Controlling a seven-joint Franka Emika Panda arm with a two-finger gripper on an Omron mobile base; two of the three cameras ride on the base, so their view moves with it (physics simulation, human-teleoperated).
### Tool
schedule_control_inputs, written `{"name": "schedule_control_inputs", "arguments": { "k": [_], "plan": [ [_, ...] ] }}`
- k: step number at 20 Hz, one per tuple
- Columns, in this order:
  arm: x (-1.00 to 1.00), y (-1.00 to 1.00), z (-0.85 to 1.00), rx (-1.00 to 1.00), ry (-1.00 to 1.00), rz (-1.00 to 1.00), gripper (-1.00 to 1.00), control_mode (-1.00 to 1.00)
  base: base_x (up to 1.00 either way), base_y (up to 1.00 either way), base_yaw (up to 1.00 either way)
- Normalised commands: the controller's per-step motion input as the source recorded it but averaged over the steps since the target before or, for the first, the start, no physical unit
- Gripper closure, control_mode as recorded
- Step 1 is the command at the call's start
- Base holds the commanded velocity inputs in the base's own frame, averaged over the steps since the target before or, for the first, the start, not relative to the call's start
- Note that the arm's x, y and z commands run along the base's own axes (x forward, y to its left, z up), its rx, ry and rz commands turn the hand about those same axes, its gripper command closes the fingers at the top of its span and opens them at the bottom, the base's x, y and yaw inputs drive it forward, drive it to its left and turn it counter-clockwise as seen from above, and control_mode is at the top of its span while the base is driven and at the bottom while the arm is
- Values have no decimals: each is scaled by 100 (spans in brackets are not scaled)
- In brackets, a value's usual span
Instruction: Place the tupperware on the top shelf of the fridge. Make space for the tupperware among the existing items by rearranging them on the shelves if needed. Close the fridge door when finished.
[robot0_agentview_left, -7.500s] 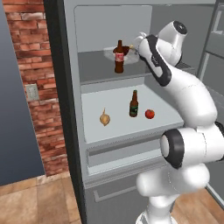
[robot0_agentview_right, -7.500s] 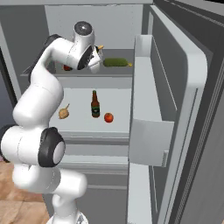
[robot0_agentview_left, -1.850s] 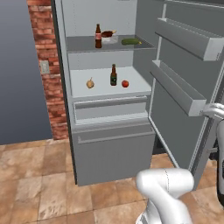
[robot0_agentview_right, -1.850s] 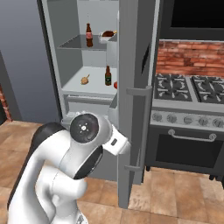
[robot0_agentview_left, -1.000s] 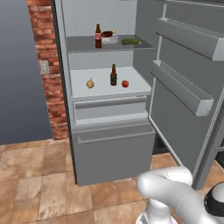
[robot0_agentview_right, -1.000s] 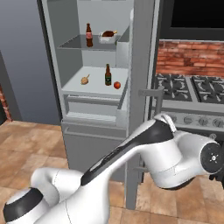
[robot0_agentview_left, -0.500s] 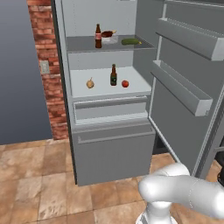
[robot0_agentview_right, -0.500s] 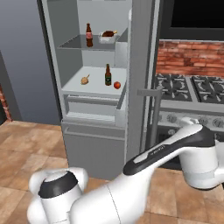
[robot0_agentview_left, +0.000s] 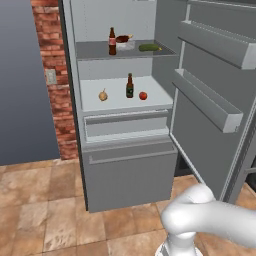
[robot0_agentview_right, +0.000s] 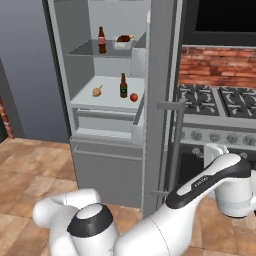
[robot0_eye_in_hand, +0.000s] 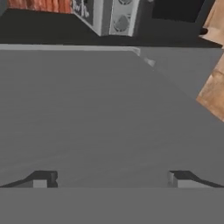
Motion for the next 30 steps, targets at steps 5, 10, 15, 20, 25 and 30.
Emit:
{"name": "schedule_control_inputs", "arguments": {
  "k": [5, 10, 15, 20, 25, 30],
  "plan": [
    [23, 70, -40, 1, 6, 15, -100, -100, 0, 0, 0],
    [23, 82, -13, 0, 0, 18, -100, -100, 0, 0, 0],
    [6, 90, 0, 1, -2, 18, -100, -100, 0, 0, 0],
    [0, 100, 0, 0, -11, 15, -100, -100, 0, 0, 0],
    [0, 100, 0, -1, -18, 8, -100, -100, 0, 0, 0],
    [0, 100, 0, -5, -27, 0, -100, -100, 0, 0, 0]
  ]
}}
